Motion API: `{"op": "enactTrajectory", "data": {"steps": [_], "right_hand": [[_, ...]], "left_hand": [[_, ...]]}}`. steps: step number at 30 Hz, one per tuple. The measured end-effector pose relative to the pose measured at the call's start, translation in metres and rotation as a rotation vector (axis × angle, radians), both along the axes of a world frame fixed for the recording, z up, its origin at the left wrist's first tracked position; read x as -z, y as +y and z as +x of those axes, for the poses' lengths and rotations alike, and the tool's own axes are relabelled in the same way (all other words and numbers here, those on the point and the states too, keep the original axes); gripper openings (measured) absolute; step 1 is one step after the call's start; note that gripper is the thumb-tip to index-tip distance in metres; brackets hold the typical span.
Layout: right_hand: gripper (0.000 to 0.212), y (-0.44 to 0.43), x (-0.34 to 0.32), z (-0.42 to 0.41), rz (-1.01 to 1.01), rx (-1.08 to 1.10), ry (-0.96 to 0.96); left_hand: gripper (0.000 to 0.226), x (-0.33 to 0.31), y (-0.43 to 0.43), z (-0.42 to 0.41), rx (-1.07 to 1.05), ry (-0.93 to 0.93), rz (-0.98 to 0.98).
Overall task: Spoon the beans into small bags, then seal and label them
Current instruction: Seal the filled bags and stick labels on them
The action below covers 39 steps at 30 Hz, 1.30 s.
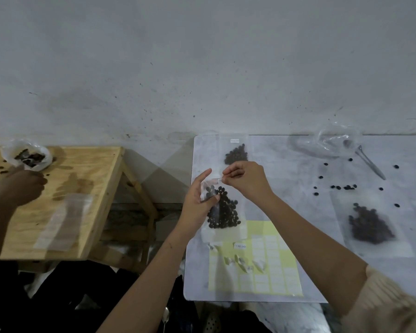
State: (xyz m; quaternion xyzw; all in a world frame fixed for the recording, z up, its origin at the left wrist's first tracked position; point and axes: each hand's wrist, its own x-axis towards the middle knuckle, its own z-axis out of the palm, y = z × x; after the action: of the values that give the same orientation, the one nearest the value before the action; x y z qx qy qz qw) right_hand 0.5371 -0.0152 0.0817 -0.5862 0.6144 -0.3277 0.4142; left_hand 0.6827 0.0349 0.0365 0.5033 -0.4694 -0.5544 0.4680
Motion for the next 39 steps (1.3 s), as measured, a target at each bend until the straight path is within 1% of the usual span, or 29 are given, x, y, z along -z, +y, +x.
{"op": "enactTrajectory", "data": {"steps": [6, 13, 15, 16, 19, 20, 21, 23, 25, 27, 32, 36, 39], "right_hand": [[0.011, -0.003, 0.0, 0.003, -0.029, -0.019, 0.037], [0.016, -0.004, 0.005, 0.006, -0.026, 0.025, 0.051], [0.026, -0.005, 0.008, 0.007, -0.027, 0.075, 0.031], [0.034, -0.005, 0.01, 0.007, -0.04, 0.105, 0.046], [0.067, -0.01, 0.013, 0.002, -0.073, 0.156, 0.131], [0.076, -0.011, 0.012, 0.0, -0.041, 0.159, 0.11], [0.08, -0.012, 0.011, -0.002, 0.009, 0.157, 0.059], [0.076, -0.013, 0.009, -0.006, 0.113, 0.131, -0.071], [0.066, -0.014, 0.008, -0.007, 0.15, 0.1, -0.152], [0.06, -0.018, 0.009, -0.009, 0.129, 0.093, -0.148], [0.049, -0.034, 0.014, -0.023, 0.064, 0.101, -0.14], [0.051, -0.051, 0.023, -0.036, 0.064, 0.133, -0.129], [0.054, -0.066, 0.033, -0.05, 0.142, 0.157, -0.221]], "left_hand": [[0.064, -0.003, -0.001, -0.002, -0.024, -0.027, -0.024], [0.06, -0.009, -0.001, -0.004, -0.02, -0.023, -0.045], [0.06, -0.007, -0.002, -0.003, -0.022, -0.006, -0.046], [0.06, -0.005, -0.003, -0.002, -0.024, 0.011, -0.044], [0.059, 0.0, -0.006, 0.004, -0.021, 0.024, -0.026], [0.058, 0.0, -0.008, 0.005, -0.019, 0.035, -0.017], [0.056, -0.001, -0.01, 0.005, -0.023, 0.048, -0.005], [0.046, -0.005, -0.016, 0.001, -0.054, 0.07, 0.013], [0.034, -0.01, -0.025, -0.004, -0.123, 0.054, 0.033], [0.029, -0.013, -0.034, -0.008, -0.173, 0.04, 0.039], [0.025, -0.016, -0.055, -0.025, -0.196, 0.034, 0.04], [0.023, -0.013, -0.078, -0.041, -0.217, -0.003, 0.035], [0.023, -0.005, -0.101, -0.051, -0.229, -0.038, 0.052]]}}
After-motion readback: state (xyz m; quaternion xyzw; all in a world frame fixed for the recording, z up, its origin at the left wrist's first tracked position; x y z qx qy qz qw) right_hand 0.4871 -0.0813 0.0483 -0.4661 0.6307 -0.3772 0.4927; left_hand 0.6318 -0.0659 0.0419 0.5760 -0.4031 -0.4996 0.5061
